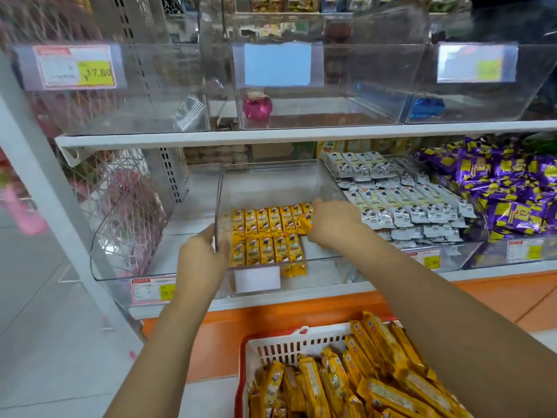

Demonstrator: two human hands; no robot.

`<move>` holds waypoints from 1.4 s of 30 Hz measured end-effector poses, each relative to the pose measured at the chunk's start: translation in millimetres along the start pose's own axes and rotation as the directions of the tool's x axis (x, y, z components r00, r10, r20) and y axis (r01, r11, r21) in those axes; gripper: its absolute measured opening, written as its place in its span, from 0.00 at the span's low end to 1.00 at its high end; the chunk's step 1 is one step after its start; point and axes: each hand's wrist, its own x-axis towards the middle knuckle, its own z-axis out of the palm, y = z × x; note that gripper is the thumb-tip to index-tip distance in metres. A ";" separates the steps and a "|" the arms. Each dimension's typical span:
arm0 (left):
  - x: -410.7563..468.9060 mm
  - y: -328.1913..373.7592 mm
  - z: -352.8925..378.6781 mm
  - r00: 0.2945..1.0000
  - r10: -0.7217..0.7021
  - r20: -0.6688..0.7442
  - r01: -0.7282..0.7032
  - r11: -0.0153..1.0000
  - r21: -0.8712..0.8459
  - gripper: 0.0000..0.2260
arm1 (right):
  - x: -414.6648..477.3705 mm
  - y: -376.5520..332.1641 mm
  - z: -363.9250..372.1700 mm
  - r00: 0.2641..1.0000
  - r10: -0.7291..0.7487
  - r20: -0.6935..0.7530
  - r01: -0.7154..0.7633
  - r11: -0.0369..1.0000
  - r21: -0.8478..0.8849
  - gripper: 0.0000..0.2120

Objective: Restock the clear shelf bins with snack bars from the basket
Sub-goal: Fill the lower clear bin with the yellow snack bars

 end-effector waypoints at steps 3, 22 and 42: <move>-5.6 -16.2 11.0 1.000 0.000 -0.022 -0.002 0.995 -0.103 0.15 | 19.6 -16.1 16.9 0.995 0.049 0.084 -0.040 0.994 -0.101 0.30; -6.7 -24.0 12.3 0.998 0.051 -0.044 -0.055 0.994 -0.099 0.17 | 27.2 -14.8 44.3 0.956 -0.068 0.286 -0.023 0.953 0.302 0.12; -133.2 -73.3 77.1 0.822 -0.272 0.500 0.121 0.942 0.314 0.11 | -105.2 85.9 150.8 0.953 0.062 0.297 -0.139 0.960 0.244 0.28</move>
